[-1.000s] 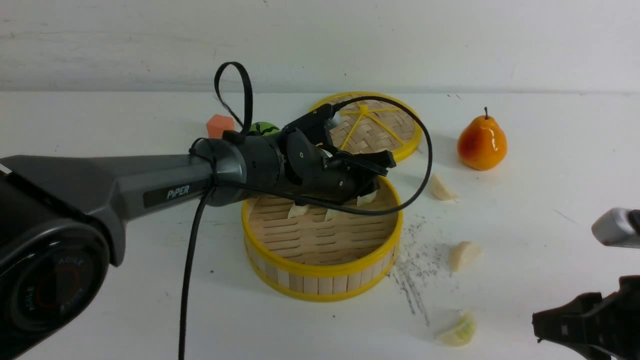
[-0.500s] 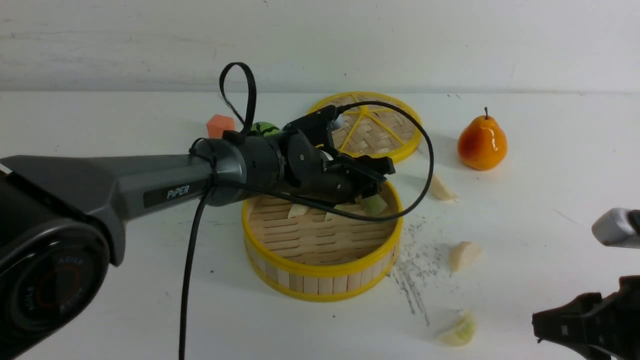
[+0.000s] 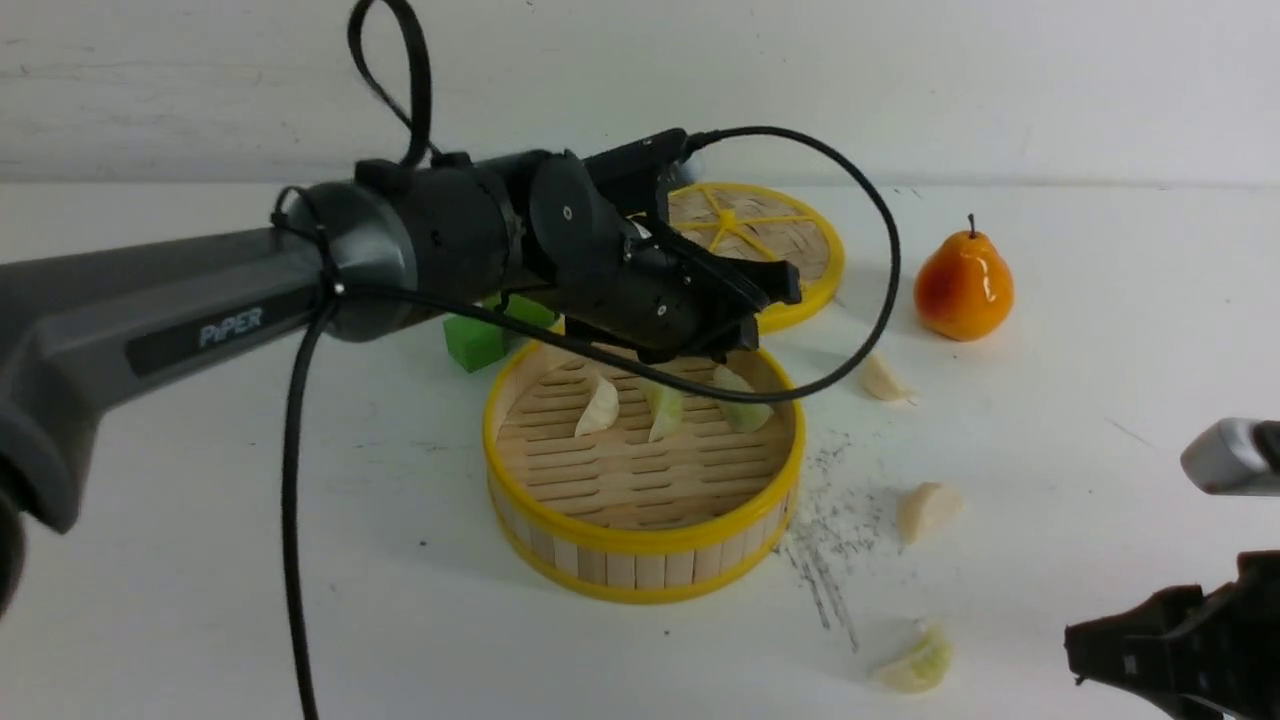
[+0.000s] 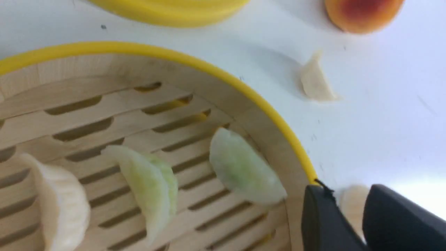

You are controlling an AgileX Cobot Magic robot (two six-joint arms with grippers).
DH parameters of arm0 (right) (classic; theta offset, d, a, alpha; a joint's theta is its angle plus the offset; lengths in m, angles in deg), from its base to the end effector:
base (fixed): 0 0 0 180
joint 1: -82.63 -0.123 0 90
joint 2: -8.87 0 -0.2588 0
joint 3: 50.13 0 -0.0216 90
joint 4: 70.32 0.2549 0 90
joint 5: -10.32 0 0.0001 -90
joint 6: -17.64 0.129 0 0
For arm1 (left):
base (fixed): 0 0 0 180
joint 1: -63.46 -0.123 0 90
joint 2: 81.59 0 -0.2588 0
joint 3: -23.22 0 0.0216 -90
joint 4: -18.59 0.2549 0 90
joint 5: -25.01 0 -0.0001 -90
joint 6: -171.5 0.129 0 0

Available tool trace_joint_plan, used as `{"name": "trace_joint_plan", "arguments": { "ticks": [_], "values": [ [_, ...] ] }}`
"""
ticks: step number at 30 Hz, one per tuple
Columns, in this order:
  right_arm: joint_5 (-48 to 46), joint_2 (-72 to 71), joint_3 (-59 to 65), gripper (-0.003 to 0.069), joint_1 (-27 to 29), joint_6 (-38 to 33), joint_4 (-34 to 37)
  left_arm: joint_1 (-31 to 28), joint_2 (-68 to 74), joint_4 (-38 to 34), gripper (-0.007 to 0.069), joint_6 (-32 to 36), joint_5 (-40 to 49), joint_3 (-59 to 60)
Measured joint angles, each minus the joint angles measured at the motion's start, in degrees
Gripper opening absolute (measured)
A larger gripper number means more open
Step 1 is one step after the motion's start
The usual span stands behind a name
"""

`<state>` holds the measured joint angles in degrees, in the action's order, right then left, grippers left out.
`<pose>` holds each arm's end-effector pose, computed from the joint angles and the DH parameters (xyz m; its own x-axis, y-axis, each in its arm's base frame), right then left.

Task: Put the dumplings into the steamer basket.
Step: Use the left arm to put the dumpling into the steamer, then use the right arm to grab a dumpling

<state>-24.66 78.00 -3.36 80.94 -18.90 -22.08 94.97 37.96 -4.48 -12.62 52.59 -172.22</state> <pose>0.2183 0.0617 0.1824 -0.8023 0.0709 -0.5927 -0.2136 0.8931 0.3959 0.3949 -0.2696 0.2257 -0.7606 -0.0176 -0.6490 0.3457 0.8352 -0.4278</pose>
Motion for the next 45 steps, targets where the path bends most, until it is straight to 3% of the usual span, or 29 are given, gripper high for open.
{"name": "trace_joint_plan", "arguments": {
  "ticks": [1,3,6,13,18,23,28,34,45],
  "values": [
    [0.0,0.0,0.0,0.0219,0.0,-0.13,0.0,0.0,0.0,0.14,0.0146,0.37,0.43,0.0],
    [0.0,0.0,0.0,0.0219,0.0,-0.83,0.0,0.0,-7.02,1.18,0.0059,6.2,4.41,0.04],
    [0.0,0.11,-0.15,0.0223,0.0,-1.27,0.93,0.0,-16.01,2.19,-0.0003,11.28,5.42,0.04],
    [-1.08,5.63,-6.73,0.026,0.0,-0.71,1.82,0.0,-33.85,11.79,-0.0012,12.94,9.74,-0.13],
    [-5.07,14.81,-16.83,0.027,-0.9,5.1,-4.23,0.0,-39.83,21.88,-0.0012,5.38,19.39,-0.13],
    [-4.32,24.04,-27.58,0.0283,-7.2,12.44,-19.34,0.0,-43.93,36.49,-0.0012,-5.14,35.44,3.56],
    [-2.52,33.54,-38.47,0.0339,-11.35,17.5,-30.06,0.0,-48.13,46.49,-0.0012,-13.61,40.55,12.12],
    [-1.58,47.2,-53.73,0.0433,-11.3,21.07,-35.62,0.0,-59.23,52.86,-0.0012,-19.47,39.79,29.33],
    [-1.63,65.25,-70.22,0.044,-9.12,21.07,-36.67,0.0,-83.99,63.13,-0.0012,-26.95,31.39,56.86]
  ]
}}
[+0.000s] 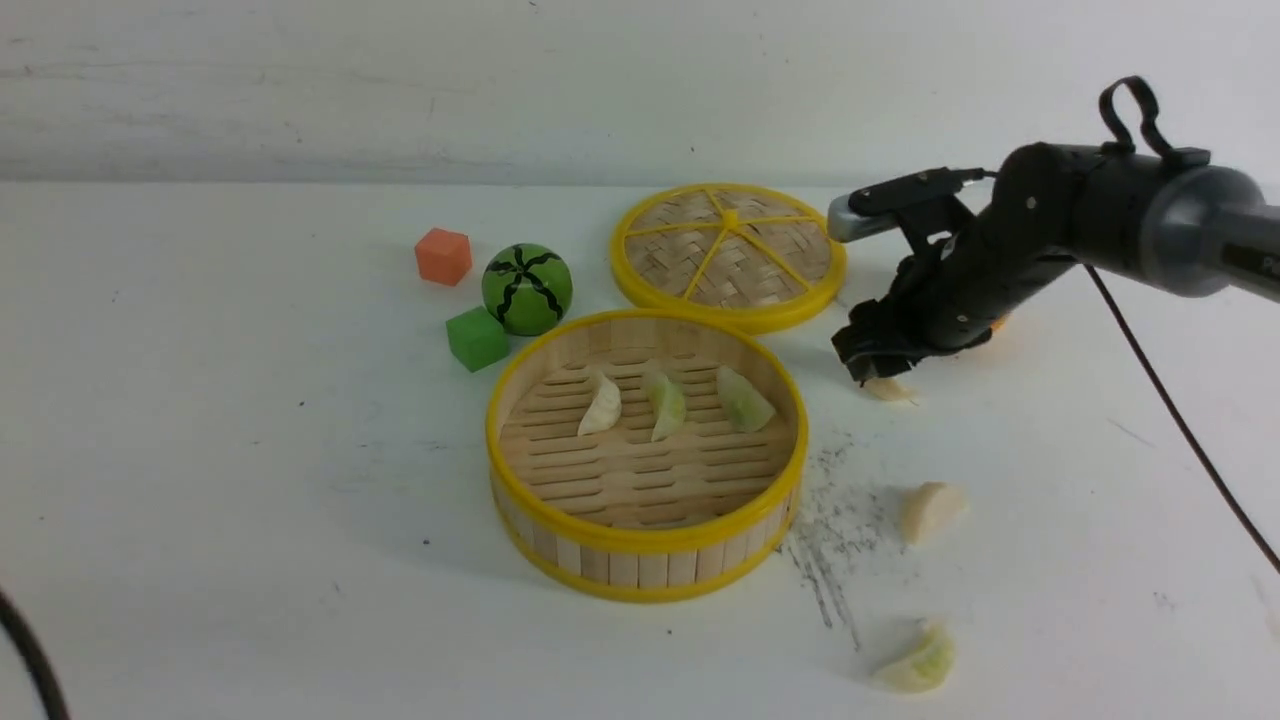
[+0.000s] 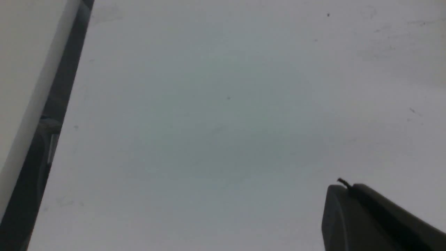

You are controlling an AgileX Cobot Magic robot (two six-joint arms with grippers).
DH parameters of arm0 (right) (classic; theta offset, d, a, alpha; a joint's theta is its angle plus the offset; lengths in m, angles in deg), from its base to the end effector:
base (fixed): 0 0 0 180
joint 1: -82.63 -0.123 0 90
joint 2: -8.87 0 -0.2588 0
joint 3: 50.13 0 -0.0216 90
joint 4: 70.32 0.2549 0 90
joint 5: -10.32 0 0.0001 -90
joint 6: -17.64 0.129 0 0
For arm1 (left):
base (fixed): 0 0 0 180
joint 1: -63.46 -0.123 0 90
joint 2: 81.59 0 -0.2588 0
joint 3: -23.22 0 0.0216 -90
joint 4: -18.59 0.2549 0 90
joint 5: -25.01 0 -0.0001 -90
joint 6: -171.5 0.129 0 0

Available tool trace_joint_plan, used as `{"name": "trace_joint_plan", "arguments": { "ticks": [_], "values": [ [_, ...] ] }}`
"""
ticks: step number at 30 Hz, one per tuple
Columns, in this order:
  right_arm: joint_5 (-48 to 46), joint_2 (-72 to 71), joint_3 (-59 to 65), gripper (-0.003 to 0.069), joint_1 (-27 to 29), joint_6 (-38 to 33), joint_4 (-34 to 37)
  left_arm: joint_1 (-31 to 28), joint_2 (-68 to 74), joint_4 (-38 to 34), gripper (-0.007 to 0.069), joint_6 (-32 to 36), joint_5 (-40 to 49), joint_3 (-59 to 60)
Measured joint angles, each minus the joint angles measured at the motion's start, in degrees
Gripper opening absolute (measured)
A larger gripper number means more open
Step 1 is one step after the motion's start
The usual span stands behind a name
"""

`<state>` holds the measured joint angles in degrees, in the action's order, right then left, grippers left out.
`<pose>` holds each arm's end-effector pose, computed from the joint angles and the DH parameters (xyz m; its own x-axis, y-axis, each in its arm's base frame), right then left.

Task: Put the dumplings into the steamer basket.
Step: Use the right arm to grab a dumpling, then use the right arm to put the dumpling into the steamer

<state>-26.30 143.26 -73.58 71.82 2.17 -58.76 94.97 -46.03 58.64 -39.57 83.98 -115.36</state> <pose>0.4848 0.1083 0.1295 -0.7923 -0.2595 -0.5522 -0.3369 0.9406 0.0414 0.1367 -0.0003 0.2845 -0.5389 0.2003 -0.8182 -0.0019 0.9710 0.2389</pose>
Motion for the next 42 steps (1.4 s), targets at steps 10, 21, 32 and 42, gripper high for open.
{"name": "trace_joint_plan", "arguments": {
  "ticks": [10,21,32,42],
  "values": [
    [2.27,3.23,-0.53,0.0251,0.43,0.0,0.3,0.0,-10.1,10.61,-0.0012,-9.94,-17.19,12.04],
    [-3.99,-0.75,-0.66,0.0246,0.5,1.58,0.75,0.0,-10.1,11.98,-0.0012,-11.71,-19.06,13.27],
    [-14.62,-10.72,-0.77,0.0246,-4.22,4.23,18.45,0.0,-10.1,12.05,-0.0012,-18.72,-19.86,13.34],
    [-9.82,-4.54,-0.77,0.0246,-20.94,3.43,24.96,0.0,-10.1,12.79,-0.0012,-20.04,-24.43,13.34]
  ]
}}
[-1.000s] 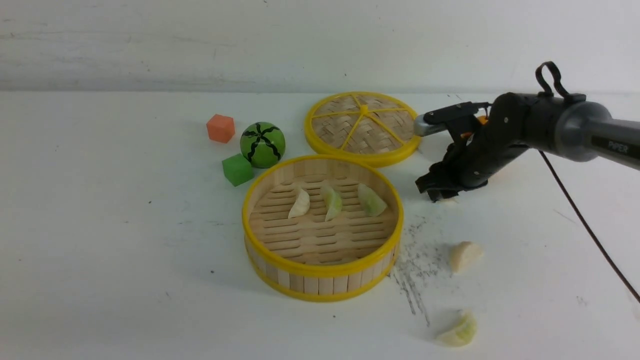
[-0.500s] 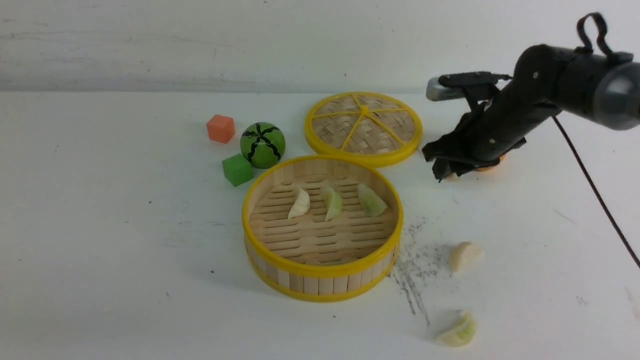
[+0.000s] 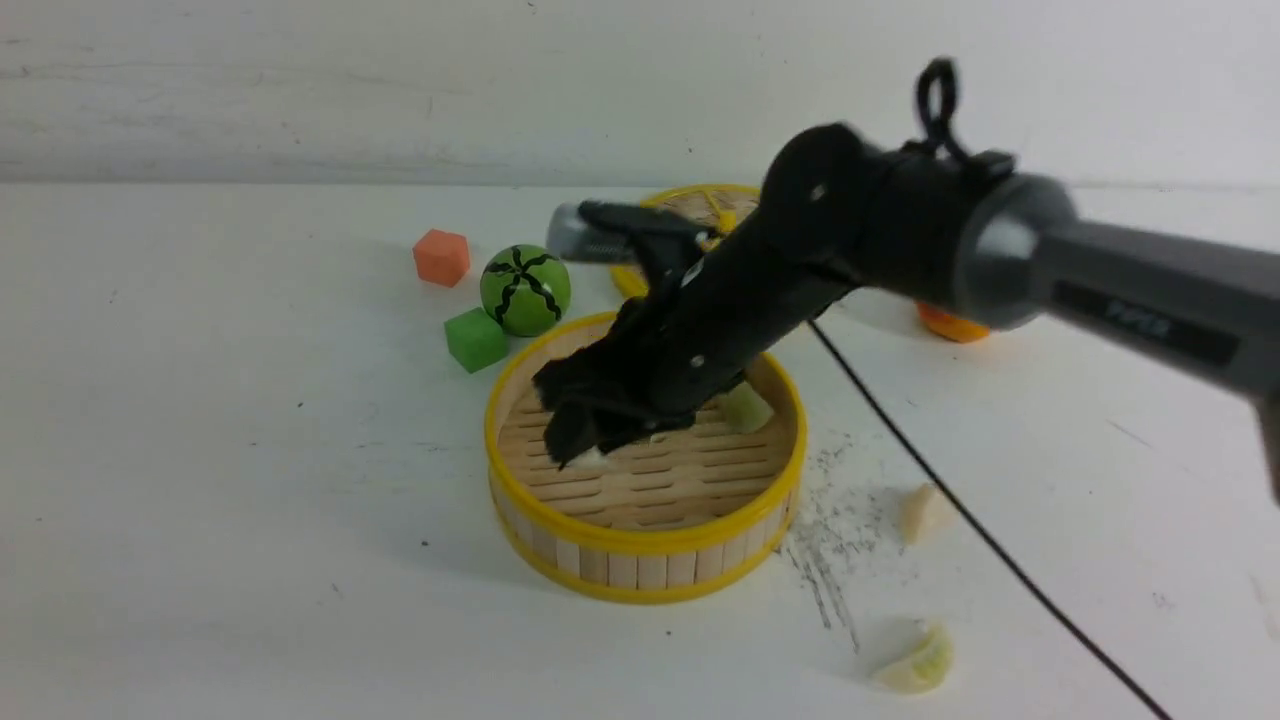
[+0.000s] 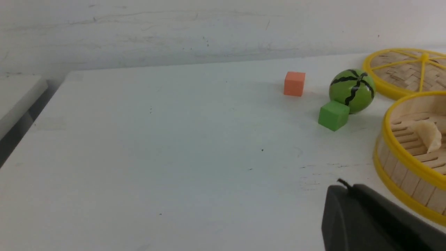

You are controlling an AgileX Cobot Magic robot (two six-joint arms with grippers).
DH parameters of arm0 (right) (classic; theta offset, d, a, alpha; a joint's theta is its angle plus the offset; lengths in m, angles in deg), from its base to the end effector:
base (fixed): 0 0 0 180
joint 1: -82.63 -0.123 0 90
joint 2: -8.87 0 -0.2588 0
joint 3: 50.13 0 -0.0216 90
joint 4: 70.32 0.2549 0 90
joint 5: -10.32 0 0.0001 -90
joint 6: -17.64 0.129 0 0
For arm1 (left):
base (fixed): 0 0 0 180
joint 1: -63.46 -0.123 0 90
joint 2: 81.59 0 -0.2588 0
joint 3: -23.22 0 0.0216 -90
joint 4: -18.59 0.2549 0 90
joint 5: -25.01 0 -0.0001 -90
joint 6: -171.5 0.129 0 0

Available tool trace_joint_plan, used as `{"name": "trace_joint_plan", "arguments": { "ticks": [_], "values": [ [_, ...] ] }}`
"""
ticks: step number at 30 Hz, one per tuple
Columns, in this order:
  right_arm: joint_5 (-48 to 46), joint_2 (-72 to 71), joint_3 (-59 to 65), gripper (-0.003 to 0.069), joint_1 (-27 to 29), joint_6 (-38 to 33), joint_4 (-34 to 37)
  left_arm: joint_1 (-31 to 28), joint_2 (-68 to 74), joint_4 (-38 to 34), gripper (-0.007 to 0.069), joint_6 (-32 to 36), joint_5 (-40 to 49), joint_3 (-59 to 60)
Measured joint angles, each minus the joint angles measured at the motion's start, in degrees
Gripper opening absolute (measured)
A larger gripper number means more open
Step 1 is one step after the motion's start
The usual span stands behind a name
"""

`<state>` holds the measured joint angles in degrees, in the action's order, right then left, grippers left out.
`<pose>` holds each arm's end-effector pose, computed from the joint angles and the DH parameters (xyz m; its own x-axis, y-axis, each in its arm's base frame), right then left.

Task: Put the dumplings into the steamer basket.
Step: Use the right arm to put the dumpling into the steamer

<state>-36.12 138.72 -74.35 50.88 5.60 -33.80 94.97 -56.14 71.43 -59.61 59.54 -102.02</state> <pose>0.3809 0.3012 0.1775 -0.8557 -0.2550 -0.4502 -0.4755 0.7306 0.4900 0.1379 -0.0161 0.2733 -0.1941 0.0510 -0.9797 0.0782 0.9963 0.0364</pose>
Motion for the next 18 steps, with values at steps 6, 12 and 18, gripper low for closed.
{"name": "trace_joint_plan", "arguments": {
  "ticks": [6,12,18],
  "values": [
    [2.4,4.69,0.05,0.0246,-1.23,3.99,-1.32,0.0,0.0,0.0,-0.0012,-0.44,-0.05,0.01],
    [3.53,5.03,0.05,0.0246,-1.23,3.99,-2.72,0.0,0.0,0.0,-0.0011,-0.44,0.01,0.01],
    [5.39,5.03,0.05,0.0297,-1.23,4.05,-3.71,0.0,0.0,0.0,-0.0006,-0.44,0.18,0.01]
  ]
}}
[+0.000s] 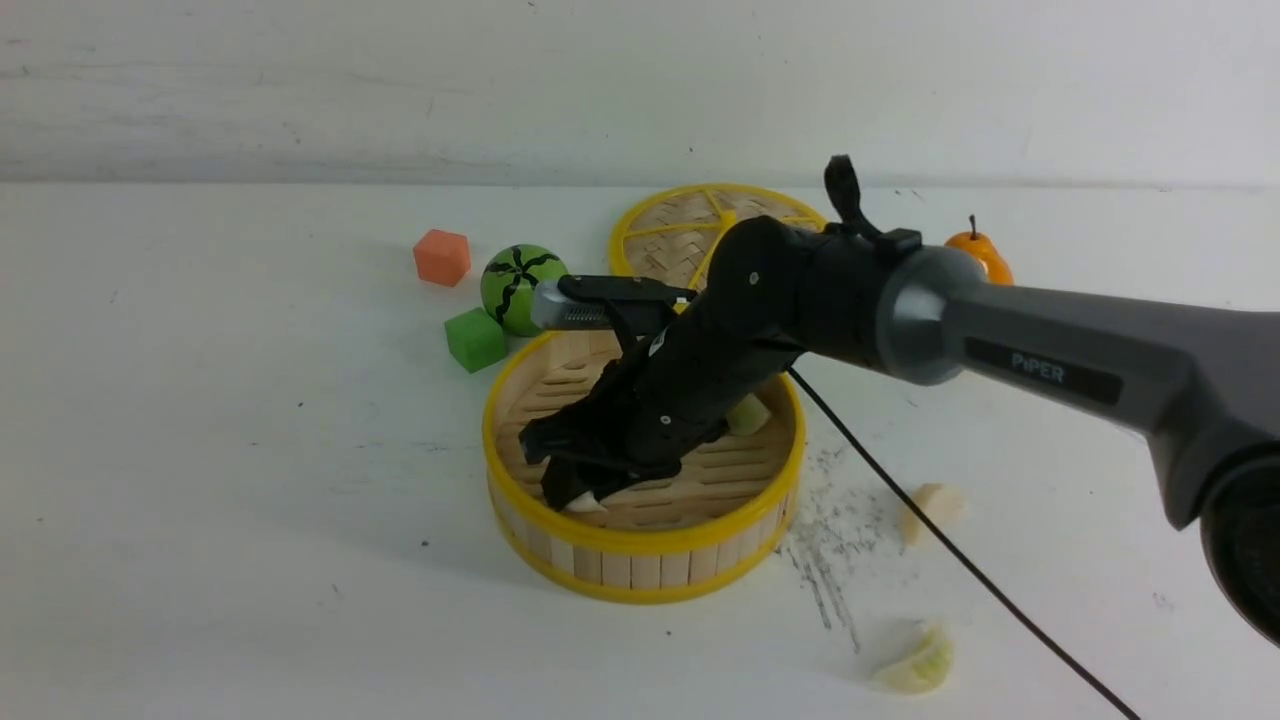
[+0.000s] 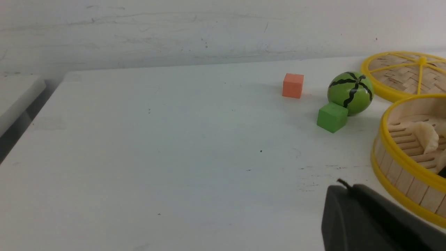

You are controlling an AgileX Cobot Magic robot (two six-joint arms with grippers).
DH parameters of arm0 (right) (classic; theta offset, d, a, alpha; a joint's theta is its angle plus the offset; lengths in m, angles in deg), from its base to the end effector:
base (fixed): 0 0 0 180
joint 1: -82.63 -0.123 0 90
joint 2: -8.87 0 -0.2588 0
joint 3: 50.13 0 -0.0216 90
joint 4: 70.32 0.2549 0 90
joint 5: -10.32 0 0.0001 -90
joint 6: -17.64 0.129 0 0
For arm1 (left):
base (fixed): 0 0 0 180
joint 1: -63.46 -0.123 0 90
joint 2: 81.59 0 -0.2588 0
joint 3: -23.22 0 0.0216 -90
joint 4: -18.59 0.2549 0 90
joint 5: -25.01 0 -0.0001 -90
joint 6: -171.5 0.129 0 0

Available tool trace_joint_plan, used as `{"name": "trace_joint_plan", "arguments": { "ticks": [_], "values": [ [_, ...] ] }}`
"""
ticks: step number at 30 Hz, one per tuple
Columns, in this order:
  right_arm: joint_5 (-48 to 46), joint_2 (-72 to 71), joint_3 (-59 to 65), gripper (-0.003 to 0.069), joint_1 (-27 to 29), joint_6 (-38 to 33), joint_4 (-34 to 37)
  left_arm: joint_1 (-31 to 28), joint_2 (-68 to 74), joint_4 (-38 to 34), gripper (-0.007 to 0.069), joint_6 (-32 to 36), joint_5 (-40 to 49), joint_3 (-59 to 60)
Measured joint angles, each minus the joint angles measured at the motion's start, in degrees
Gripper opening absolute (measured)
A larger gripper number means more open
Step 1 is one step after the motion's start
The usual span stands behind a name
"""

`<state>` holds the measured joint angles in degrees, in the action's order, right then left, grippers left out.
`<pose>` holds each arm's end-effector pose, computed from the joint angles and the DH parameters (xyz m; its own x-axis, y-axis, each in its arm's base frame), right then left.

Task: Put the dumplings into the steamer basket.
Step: Use the right arm to put the dumpling into the steamer, then use the right arm to grab a dumpling

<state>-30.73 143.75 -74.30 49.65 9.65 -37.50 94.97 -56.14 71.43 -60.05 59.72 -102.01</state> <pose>0.3897 0.3077 0.1354 -0.8756 -0.2249 -0.4275 -0.4225 0.7857 0.4519 0.1379 -0.0158 0.2730 -0.1967 0.0436 -0.9795 0.0743 0.9968 0.0294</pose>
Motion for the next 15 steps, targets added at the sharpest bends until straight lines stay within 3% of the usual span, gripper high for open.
{"name": "trace_joint_plan", "arguments": {
  "ticks": [3,8,15],
  "values": [
    [1.51,0.0,0.0,0.0381,0.07,0.19,-0.19,0.0,0.0,0.0,-0.0004,0.0,0.0,0.0],
    [2.28,-0.96,0.0,0.0446,0.51,0.36,-0.19,0.0,0.0,0.0,-0.0001,0.0,0.0,0.0],
    [0.81,-9.12,0.05,0.0459,3.75,0.47,-1.72,0.0,0.0,0.0,-0.0001,0.0,0.0,0.0]
  ]
}}
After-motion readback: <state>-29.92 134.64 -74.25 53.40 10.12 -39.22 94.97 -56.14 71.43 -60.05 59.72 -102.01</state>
